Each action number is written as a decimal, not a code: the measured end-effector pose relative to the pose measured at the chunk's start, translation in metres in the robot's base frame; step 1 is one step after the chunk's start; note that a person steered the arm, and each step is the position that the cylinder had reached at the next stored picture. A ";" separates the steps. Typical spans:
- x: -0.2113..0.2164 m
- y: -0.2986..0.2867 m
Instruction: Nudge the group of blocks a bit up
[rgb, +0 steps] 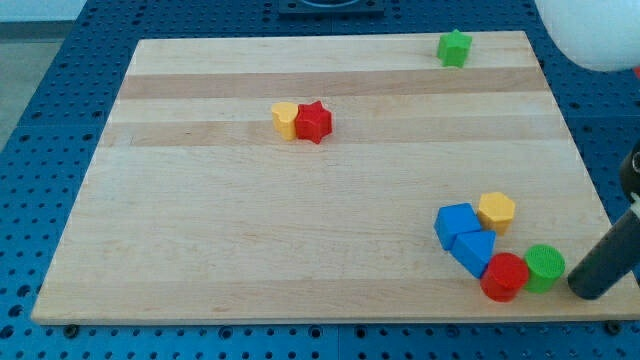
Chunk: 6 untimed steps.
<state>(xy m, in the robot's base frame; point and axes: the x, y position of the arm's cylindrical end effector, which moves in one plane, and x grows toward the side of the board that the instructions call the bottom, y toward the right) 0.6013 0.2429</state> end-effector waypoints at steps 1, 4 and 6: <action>0.011 -0.017; 0.002 -0.027; 0.000 -0.065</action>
